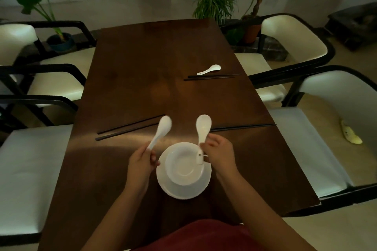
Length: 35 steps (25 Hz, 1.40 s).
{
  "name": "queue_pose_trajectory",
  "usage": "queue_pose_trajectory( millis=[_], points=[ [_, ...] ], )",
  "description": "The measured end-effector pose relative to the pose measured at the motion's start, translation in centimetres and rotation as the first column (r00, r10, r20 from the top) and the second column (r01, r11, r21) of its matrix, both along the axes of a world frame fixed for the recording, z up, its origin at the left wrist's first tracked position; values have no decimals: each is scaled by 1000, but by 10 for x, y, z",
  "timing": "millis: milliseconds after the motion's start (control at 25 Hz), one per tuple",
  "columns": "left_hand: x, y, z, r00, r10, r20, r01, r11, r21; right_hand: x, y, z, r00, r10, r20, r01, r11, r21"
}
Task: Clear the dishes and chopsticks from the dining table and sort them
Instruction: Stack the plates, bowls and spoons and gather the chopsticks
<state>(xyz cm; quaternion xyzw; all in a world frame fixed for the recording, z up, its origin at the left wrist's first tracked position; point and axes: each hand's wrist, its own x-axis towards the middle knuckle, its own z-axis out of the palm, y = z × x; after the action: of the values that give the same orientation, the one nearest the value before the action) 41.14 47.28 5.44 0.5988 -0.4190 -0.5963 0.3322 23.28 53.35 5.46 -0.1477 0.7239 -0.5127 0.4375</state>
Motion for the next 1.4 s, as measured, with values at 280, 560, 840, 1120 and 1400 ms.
queue_pose_trajectory(
  millis=[280, 560, 840, 1120, 1400],
  points=[
    [-49, 38, 31, 934, -145, 325, 286, 848, -446, 44, -2, 24, 987, -9, -161, -25, 978, -208],
    [-53, 44, 30, 914, -153, 376, 340, 796, -502, 43, 2, 28, 996, -45, 72, 65, 949, -308],
    [-51, 37, 36, 940, -232, 249, 322, 845, -428, 19, -3, 32, 994, -48, 98, 72, 963, -261],
    [-33, 14, 45, 814, -485, 320, 570, 773, -280, -56, -6, 50, 902, 432, 14, -423, 890, -171],
    [-42, -15, 51, 859, -453, 239, 482, 872, -82, -65, -14, 43, 956, 279, -88, -289, 948, -132]
  ],
)
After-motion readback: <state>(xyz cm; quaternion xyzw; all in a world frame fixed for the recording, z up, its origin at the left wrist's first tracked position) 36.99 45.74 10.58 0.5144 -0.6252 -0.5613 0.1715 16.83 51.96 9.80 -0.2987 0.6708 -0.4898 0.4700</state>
